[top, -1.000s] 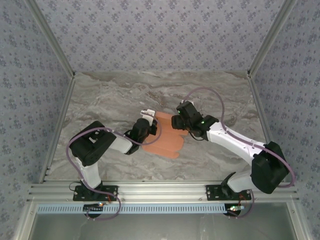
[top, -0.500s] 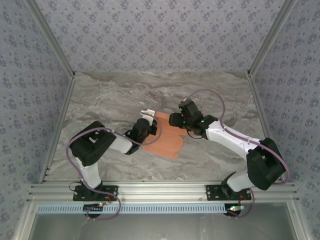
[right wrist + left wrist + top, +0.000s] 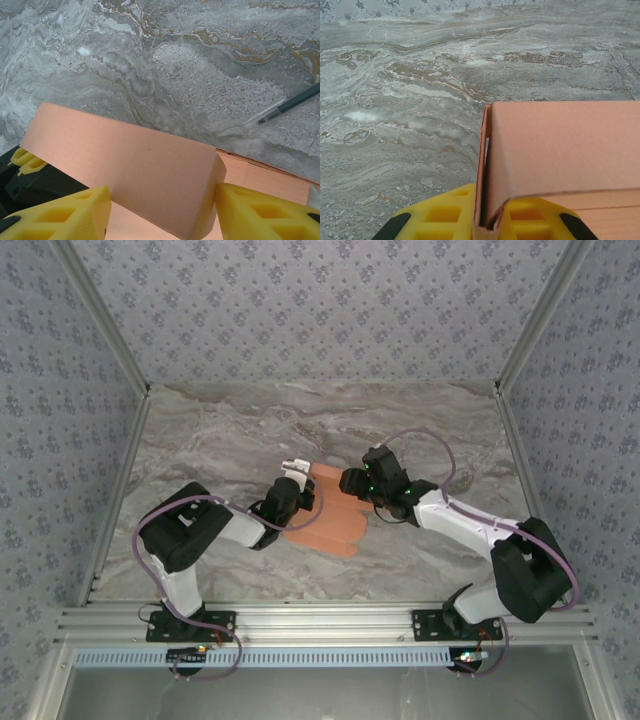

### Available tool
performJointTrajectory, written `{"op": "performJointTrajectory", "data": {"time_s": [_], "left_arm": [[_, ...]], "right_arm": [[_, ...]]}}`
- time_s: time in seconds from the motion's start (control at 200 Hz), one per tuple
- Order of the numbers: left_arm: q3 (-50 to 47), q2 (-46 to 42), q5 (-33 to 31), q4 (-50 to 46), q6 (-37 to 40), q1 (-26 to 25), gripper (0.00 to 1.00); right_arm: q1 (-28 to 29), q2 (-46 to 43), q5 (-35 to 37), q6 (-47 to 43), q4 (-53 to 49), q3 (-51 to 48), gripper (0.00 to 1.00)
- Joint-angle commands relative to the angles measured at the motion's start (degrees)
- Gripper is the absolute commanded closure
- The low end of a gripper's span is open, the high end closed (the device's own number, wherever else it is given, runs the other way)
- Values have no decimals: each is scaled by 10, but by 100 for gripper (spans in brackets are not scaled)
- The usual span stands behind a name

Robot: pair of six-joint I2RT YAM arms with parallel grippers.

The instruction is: Fold the paper box

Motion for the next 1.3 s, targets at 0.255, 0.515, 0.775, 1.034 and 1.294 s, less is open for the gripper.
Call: {"op": "performJointTrajectory", "data": {"time_s": [0.255,0.515,0.775,1.034,1.294], "left_arm": [[-5,-21,-6,2,-3,-6,86],[-5,-24,-6,2,-2,-6,86],[-5,-36,-11,-12,-7,-6,86],[7,-63,-28,-67,-28,-7,86],[8,-53,-31,-65,-35,-7,86]], "right_arm": [[-7,-29,-6,56,129,-53,50],[-13,-49,-11,44,145,-74,53],[-8,-87,32,-12,37,-63,40],[27,-146,105,-54,-63,-70,36],[68,-133,106,-76,-11,-129,34]]}}
